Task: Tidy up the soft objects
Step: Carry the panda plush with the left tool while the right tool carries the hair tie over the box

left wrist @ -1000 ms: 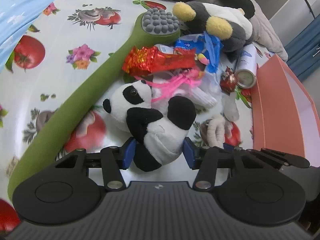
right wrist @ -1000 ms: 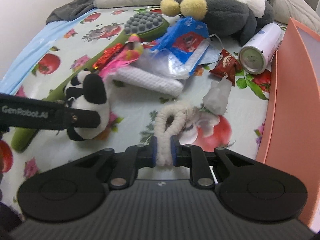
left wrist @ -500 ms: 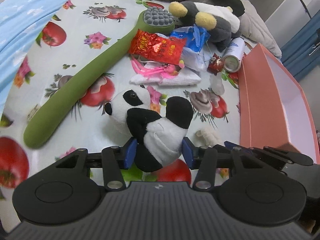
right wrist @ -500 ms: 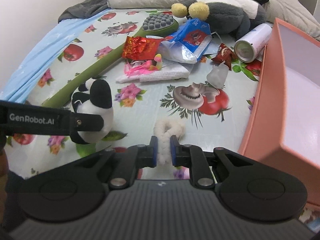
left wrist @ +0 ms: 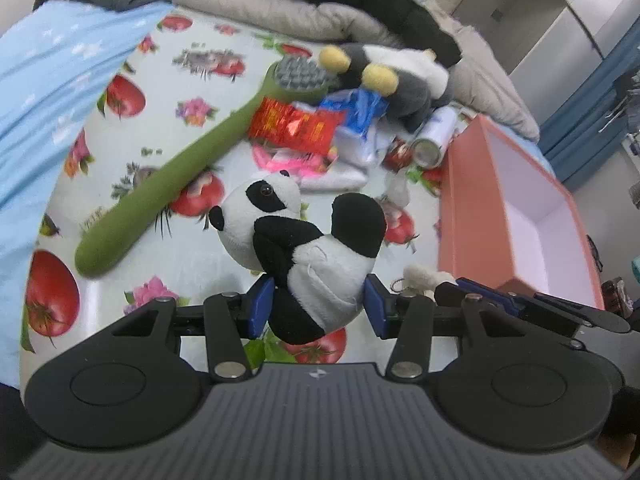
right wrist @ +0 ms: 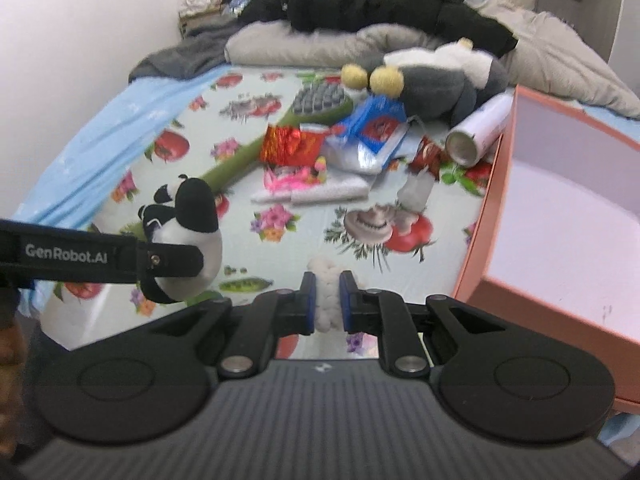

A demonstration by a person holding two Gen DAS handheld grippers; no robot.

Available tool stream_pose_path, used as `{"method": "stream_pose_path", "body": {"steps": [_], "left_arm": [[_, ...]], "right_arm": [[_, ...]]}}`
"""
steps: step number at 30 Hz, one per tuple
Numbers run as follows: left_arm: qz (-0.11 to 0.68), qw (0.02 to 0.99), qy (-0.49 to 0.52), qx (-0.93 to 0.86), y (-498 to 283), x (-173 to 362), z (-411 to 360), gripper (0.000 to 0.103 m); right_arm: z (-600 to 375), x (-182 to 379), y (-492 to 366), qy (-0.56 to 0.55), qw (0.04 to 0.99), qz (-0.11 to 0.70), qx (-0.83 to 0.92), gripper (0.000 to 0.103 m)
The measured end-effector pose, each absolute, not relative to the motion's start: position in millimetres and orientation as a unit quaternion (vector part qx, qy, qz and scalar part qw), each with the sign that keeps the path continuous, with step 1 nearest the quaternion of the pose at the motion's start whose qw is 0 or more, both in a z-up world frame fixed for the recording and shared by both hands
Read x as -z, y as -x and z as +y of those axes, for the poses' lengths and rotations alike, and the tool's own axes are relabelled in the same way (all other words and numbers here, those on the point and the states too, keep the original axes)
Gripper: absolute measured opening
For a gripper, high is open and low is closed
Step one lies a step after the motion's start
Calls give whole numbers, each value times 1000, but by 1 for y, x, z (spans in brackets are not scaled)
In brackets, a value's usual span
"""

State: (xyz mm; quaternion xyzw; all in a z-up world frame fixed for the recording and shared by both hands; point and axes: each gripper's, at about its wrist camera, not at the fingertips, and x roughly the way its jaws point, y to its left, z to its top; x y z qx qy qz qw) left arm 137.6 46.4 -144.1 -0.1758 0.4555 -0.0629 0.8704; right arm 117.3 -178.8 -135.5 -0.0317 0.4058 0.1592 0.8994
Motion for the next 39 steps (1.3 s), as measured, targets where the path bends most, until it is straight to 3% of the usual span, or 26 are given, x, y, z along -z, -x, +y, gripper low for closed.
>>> {"method": "stream_pose_path", "body": {"steps": [20, 39], "left_arm": [[381, 907, 132, 122, -110, 45, 9, 54], [350, 905, 95, 225, -114, 6, -71, 54]], "right_arm": [[-208, 32, -82, 6, 942, 296, -157, 16], [-270, 2, -54, -6, 963, 260, -70, 16]]}}
